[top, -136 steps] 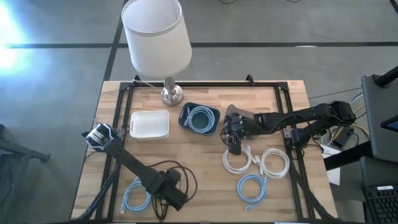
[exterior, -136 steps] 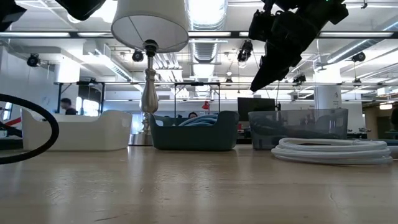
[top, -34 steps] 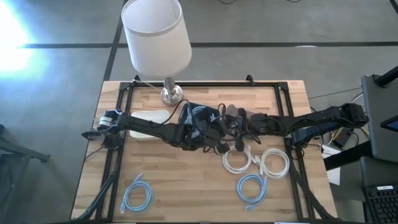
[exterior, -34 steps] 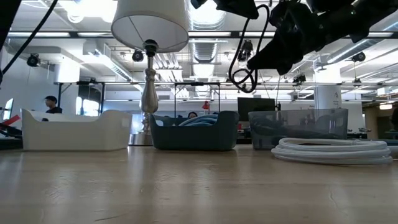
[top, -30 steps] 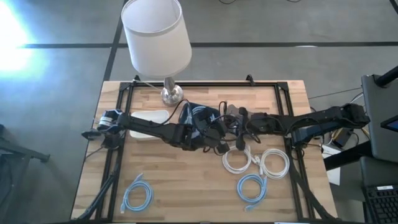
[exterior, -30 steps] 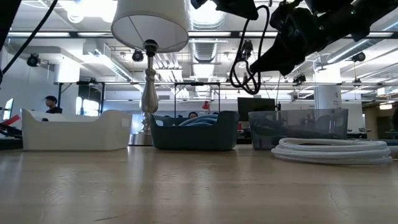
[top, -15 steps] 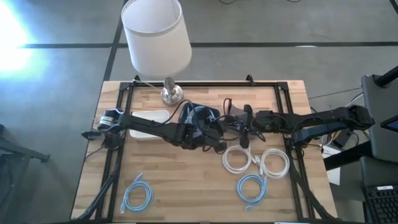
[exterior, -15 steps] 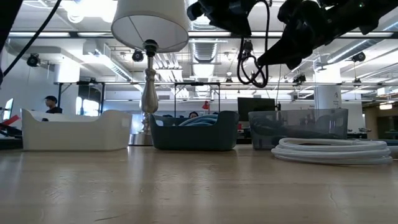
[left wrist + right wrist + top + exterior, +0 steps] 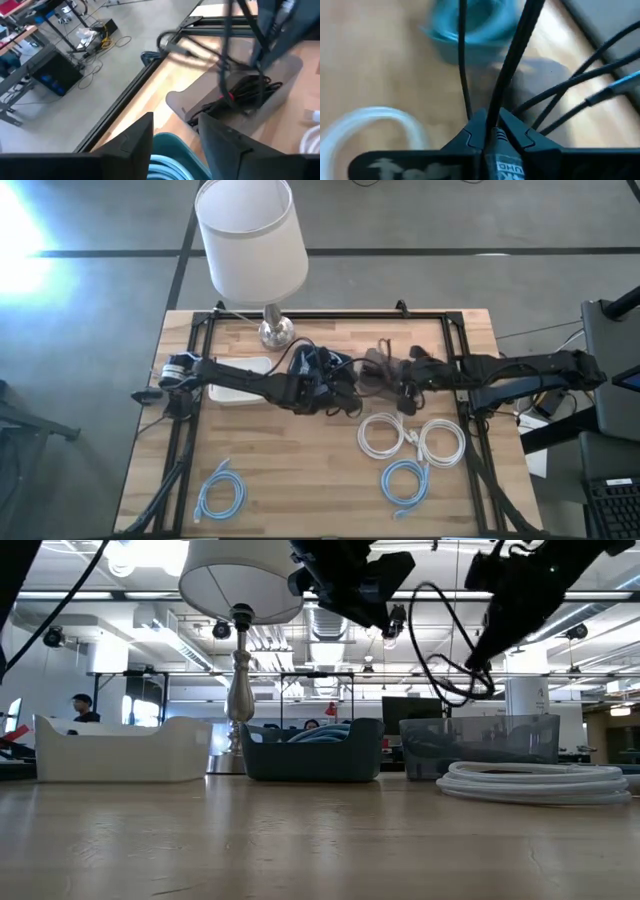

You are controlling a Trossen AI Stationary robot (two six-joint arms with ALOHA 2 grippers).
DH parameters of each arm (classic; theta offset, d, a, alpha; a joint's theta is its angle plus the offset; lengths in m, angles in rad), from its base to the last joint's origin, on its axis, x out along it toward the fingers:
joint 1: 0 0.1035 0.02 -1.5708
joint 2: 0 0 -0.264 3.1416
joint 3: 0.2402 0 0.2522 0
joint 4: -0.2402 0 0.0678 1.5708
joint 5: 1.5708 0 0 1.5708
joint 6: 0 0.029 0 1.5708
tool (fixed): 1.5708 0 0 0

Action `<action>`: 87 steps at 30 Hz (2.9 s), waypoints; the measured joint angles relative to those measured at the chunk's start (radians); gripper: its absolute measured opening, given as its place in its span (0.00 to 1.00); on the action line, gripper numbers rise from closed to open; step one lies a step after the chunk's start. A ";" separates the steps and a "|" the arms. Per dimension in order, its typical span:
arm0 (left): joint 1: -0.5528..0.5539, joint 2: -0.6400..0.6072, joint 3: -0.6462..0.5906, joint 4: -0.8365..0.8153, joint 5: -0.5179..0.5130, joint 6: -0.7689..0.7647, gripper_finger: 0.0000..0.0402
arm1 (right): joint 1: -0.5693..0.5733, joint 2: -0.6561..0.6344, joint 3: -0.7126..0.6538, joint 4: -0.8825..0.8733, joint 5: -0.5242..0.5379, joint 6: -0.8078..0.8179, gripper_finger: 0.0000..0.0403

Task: Pick & Place USB Port
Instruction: Put the black charger cable into the black bin, then put the left blue charger cable into the blue bin

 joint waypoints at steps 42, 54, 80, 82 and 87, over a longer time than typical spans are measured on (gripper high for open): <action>0.000 0.000 -0.080 -0.015 0.007 -0.054 0.42 | 0.003 0.283 0.027 -0.203 0.039 0.028 0.20; -0.006 -0.021 -0.082 -0.047 0.016 -0.048 0.42 | 0.003 0.215 0.053 -0.231 0.041 0.028 0.33; -0.180 -0.261 -0.281 -0.693 0.790 -0.578 0.42 | 0.139 0.133 0.041 0.045 0.034 -0.107 0.31; -0.213 -0.261 -0.329 -0.695 0.866 -0.643 0.42 | 0.139 0.150 0.041 0.045 0.034 -0.111 0.30; -0.302 -0.261 -0.451 -0.699 1.057 -0.814 0.41 | 0.139 0.194 0.041 0.049 0.034 -0.131 0.30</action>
